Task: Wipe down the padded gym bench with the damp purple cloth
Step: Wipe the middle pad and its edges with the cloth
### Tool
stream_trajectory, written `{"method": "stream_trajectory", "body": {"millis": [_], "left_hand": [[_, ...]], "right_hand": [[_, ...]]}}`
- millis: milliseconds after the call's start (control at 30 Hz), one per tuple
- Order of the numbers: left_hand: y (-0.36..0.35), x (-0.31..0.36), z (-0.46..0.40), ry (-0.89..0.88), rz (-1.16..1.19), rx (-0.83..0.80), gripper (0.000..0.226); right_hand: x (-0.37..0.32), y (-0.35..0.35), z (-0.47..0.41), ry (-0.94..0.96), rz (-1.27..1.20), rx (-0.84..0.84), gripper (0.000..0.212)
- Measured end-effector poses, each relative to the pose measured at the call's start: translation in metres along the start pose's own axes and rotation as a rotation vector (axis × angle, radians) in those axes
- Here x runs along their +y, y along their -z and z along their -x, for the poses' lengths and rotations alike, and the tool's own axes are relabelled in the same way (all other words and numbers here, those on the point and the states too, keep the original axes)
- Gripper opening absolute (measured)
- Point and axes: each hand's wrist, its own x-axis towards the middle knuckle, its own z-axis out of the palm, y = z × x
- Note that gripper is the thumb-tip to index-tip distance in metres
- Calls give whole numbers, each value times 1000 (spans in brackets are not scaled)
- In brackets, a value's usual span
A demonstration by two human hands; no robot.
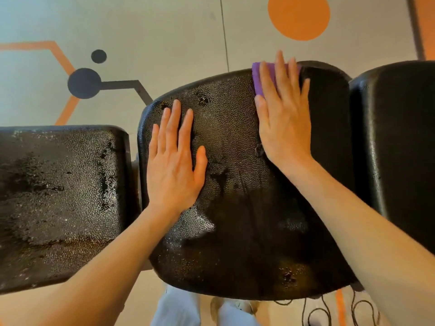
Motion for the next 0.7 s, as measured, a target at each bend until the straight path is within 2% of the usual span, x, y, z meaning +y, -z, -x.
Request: {"method": "stream_trajectory", "body": {"millis": [133, 167, 233, 333, 400, 533, 600, 700], "left_hand": [[0, 0, 0, -1, 13, -3, 63], [0, -1, 0, 3, 15, -1, 64], [0, 0, -1, 1, 15, -1, 64], [-1, 0, 1, 1, 12, 7, 64], [0, 0, 0, -3, 9, 12, 63], [1, 0, -1, 5, 11, 3, 64], [1, 0, -1, 4, 13, 2, 64], [0, 0, 0, 5, 13, 11, 64]], "right_hand": [[11, 13, 132, -10, 8, -166, 53], [17, 13, 141, 21, 16, -190, 53], [22, 8, 104, 36, 12, -153, 52], [9, 4, 9, -77, 11, 3, 51], [2, -3, 16, -90, -4, 18, 51], [-6, 5, 124, 103, 48, -170, 52], [-8, 1, 98, 161, 47, -149, 50], [-35, -5, 6, 99, 58, -8, 49]]}}
